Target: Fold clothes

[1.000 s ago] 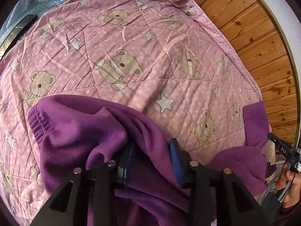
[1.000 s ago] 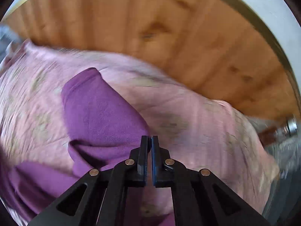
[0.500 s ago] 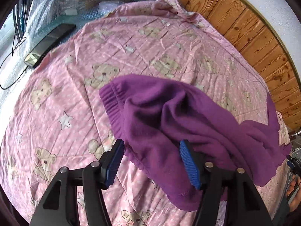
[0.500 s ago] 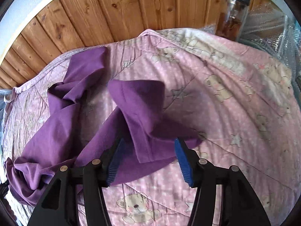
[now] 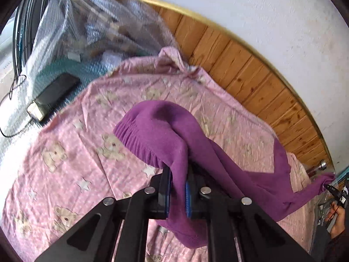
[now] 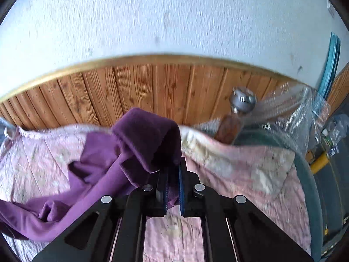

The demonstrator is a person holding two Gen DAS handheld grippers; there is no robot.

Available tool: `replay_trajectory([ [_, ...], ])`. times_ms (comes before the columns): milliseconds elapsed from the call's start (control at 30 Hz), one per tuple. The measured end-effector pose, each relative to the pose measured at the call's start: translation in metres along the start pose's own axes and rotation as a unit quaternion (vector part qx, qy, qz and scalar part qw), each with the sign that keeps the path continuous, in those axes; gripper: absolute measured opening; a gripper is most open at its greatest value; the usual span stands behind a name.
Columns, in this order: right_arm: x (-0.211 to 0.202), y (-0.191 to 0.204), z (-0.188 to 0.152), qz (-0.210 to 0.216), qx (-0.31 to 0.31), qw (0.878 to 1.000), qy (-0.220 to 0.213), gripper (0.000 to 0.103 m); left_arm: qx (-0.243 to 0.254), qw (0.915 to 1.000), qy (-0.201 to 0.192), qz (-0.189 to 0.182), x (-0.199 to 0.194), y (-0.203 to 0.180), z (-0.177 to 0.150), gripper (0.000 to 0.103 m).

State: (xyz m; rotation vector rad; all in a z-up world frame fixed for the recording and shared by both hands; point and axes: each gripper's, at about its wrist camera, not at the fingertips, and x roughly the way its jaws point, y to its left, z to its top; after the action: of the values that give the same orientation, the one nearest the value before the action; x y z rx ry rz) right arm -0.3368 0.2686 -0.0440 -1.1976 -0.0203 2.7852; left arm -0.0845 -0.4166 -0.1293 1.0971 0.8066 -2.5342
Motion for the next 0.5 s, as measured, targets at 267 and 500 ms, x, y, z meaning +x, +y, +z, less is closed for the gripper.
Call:
replay_trajectory([
  [267, 0.128, 0.078, 0.047, 0.065, 0.049, 0.992, 0.092, 0.026, -0.084, 0.9943, 0.034, 0.056, 0.051, 0.051, 0.069, 0.014],
  [500, 0.16, 0.107, -0.059, 0.114, 0.046, 0.977, 0.172, 0.045, -0.027, 0.9936, 0.056, 0.094, 0.063, 0.058, 0.015, 0.038],
])
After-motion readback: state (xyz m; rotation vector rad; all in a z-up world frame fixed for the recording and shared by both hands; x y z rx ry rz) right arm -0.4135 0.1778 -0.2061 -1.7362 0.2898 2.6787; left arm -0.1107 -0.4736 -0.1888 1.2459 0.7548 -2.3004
